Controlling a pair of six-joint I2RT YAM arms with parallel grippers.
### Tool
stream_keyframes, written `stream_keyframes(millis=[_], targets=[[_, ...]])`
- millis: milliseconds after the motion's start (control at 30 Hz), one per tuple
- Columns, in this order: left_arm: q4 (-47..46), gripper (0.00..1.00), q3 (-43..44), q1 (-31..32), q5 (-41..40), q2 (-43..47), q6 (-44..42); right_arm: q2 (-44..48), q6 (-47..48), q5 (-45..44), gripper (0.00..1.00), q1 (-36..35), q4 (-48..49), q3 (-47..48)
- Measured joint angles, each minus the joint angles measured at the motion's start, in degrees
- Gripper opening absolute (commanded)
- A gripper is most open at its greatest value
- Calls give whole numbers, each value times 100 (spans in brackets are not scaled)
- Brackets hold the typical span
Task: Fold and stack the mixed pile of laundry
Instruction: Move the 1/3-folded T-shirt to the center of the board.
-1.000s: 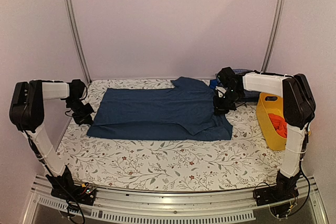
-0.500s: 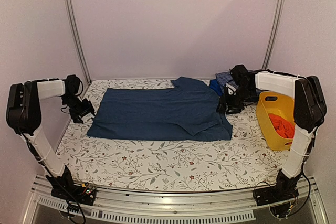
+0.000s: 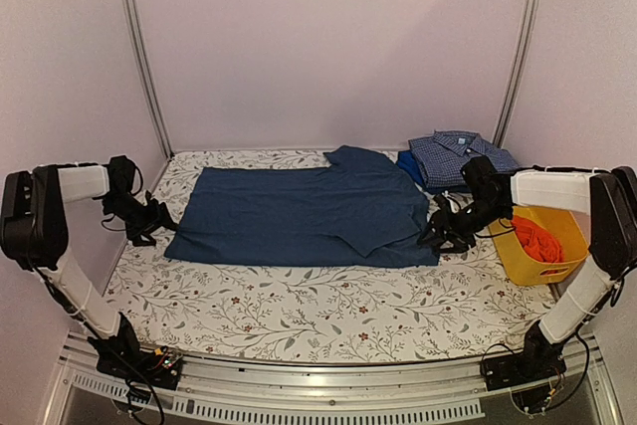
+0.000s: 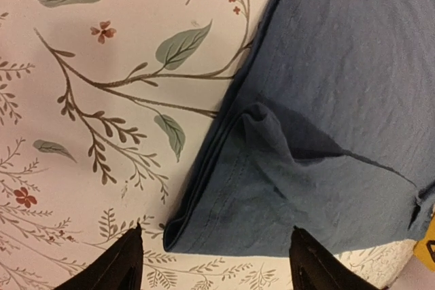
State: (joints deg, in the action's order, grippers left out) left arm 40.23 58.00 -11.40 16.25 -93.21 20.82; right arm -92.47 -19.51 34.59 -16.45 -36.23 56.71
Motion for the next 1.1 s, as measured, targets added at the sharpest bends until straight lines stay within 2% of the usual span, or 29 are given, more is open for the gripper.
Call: stream_keyframes(millis=[267,467,800,967,1100], targets=[[-57,67,0,-31,164,-468,-396,-389,31,48,53,0,420,-20],[-61,64,0,-37,262,-544,-629,-708,116,-201,55,0,396,13],[-146,53,15,-39,516,-785,-791,-992,240,-249,56,0,363,214],[-162,45,15,-39,634,-785,-844,-1047,284,-238,51,0,343,214],[-168,38,15,-39,713,-785,-872,-1047,310,-184,43,0,323,216]])
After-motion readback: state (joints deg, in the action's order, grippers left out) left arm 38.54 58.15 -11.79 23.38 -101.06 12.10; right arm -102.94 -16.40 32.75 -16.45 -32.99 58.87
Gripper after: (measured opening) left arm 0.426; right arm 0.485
